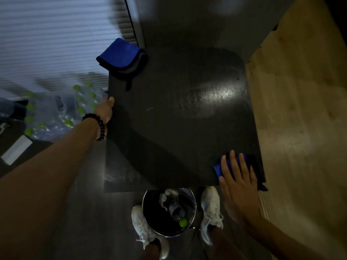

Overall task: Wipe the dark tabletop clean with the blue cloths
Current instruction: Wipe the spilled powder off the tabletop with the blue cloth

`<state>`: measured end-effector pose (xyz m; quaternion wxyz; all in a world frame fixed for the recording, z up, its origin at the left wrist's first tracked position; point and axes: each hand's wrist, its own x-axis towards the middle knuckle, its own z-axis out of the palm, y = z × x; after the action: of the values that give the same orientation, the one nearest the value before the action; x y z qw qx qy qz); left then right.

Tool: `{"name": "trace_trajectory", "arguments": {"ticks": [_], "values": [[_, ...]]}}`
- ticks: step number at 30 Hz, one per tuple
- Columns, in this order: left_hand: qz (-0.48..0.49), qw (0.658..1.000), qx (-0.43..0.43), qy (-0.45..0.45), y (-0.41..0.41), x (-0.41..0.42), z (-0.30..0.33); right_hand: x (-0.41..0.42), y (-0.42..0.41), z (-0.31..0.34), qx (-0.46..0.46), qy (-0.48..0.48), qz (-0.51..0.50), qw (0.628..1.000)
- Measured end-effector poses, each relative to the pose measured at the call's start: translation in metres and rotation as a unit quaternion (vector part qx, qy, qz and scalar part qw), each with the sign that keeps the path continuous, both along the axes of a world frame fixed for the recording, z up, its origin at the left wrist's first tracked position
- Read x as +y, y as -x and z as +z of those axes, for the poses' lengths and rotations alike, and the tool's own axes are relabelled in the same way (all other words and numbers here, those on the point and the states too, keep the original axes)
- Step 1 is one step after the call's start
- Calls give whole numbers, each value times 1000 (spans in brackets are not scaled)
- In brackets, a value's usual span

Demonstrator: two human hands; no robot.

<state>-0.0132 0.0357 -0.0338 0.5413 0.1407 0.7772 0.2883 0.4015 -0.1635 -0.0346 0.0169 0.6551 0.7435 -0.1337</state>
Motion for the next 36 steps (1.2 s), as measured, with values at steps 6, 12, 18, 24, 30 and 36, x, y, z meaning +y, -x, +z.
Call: {"name": "trace_trajectory", "arguments": {"ticks": [6,12,18,24,30,36], "values": [[-55,998,34,-25,4,3,-8,-9,56,-6,-3,24,78,997],[-122,989,80,-24,4,3,-11,-6,89,-9,-6,25,157,987],[-52,997,37,-33,5,2,-6,4,108,-6,12,19,216,976],[-117,991,61,-23,3,-2,-2,23,139,-8,27,2,285,958],[-152,983,97,-39,3,-1,-6,30,171,-10,51,3,350,935],[-116,990,65,-36,3,0,-1,32,210,-5,83,6,428,900]]}}
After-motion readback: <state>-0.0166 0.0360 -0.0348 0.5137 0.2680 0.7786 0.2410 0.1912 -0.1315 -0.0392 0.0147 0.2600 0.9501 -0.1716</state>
